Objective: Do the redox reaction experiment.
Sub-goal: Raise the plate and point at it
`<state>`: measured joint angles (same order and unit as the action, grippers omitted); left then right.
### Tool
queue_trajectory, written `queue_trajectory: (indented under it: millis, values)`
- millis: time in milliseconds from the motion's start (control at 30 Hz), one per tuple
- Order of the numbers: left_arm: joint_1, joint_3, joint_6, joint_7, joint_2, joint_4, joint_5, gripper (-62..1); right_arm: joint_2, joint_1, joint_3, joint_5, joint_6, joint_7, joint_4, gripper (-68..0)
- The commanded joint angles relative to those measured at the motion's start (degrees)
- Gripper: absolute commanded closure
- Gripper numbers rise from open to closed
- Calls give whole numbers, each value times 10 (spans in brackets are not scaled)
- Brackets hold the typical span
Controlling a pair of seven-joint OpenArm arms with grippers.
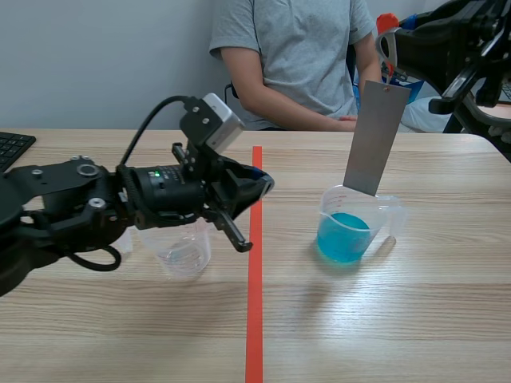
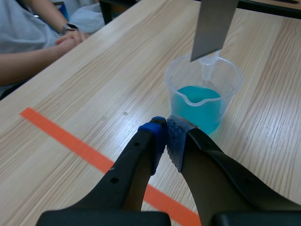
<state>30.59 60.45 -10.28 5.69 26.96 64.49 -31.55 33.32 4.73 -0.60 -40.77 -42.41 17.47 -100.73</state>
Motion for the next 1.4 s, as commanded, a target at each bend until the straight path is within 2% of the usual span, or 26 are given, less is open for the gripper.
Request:
queue_trajectory:
  millis: [0,200,400,567,967,1367]
  values:
    - [9,0,1,10,-19,-3,-4,-36,6,7,11,-8,-3,-6,-6,-15]
    - [41,37,1,39,-79,-76,-4,-36,6,7,11,-8,-3,-6,-6,-15]
    - [56,53,1,53,-122,-130,-4,-36,6,7,11,-8,-3,-6,-6,-15]
    - [62,54,23,54,-149,-150,-4,-36,6,7,11,-8,-3,-6,-6,-15]
    - [68,54,51,65,-179,-152,-4,-36,6,7,11,-8,-3,-4,-6,-15]
    - [69,54,50,75,-187,-164,-4,-36,6,7,11,-8,-3,-4,-6,-15]
